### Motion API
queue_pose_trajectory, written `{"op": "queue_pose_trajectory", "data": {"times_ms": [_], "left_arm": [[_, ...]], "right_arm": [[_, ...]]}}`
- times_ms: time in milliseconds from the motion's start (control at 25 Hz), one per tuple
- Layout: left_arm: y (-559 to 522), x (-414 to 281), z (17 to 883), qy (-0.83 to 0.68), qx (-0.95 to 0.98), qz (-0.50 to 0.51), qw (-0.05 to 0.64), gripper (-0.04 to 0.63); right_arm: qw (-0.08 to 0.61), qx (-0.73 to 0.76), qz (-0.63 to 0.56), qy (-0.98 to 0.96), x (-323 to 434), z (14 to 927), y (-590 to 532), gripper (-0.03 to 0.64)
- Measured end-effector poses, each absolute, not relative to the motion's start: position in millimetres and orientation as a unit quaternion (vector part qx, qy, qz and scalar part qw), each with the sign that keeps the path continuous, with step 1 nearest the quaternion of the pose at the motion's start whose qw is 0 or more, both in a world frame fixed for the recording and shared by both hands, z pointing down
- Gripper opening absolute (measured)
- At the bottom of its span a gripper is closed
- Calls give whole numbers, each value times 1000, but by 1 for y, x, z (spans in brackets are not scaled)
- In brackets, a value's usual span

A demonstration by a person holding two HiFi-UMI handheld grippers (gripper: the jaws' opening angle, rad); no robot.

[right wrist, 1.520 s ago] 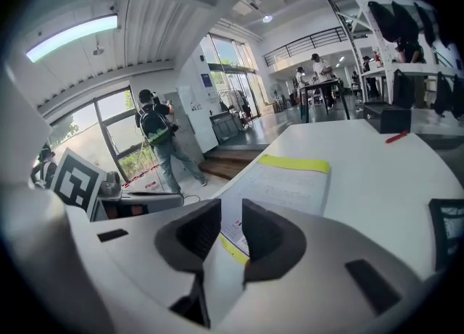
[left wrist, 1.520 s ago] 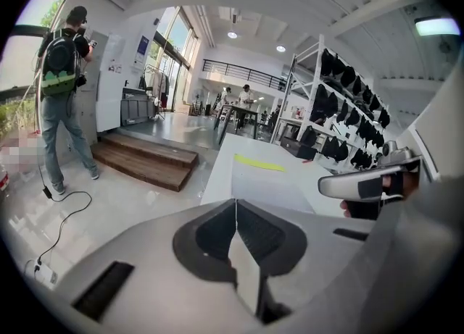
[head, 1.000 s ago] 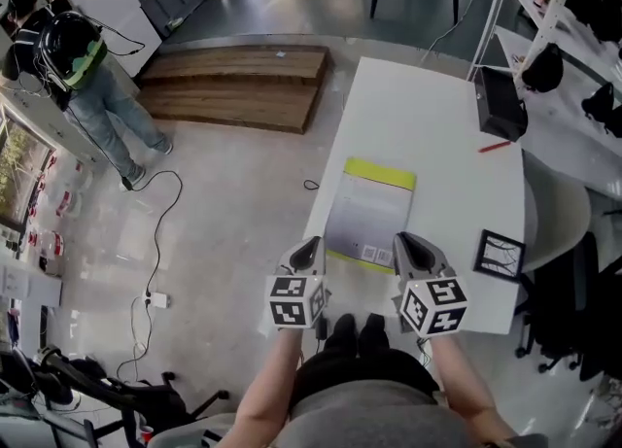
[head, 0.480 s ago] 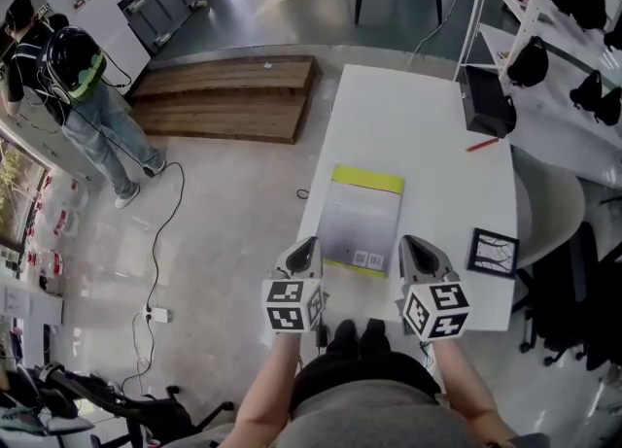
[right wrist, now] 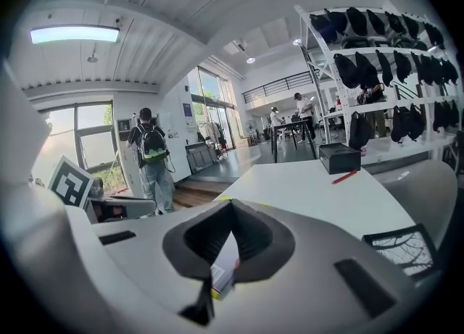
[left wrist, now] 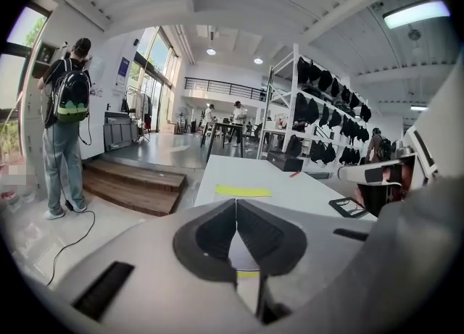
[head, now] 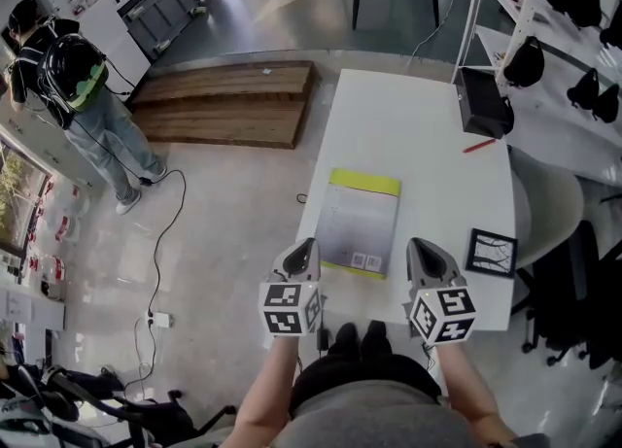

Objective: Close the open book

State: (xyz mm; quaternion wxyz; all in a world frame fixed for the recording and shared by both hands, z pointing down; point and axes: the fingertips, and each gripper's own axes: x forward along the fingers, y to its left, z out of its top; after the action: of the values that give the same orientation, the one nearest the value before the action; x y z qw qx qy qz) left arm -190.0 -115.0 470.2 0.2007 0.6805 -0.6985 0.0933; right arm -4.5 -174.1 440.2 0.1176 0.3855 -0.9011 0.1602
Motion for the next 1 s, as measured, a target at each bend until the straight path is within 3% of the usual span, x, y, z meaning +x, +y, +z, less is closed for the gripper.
{"op": "queue_pose_trajectory", "data": {"times_ms": [1000], "left_arm": [[-119,-190,472,-698,681,87,203,8]], "right_arm": [[123,406,156,-892,16,447,-180,3]]}}
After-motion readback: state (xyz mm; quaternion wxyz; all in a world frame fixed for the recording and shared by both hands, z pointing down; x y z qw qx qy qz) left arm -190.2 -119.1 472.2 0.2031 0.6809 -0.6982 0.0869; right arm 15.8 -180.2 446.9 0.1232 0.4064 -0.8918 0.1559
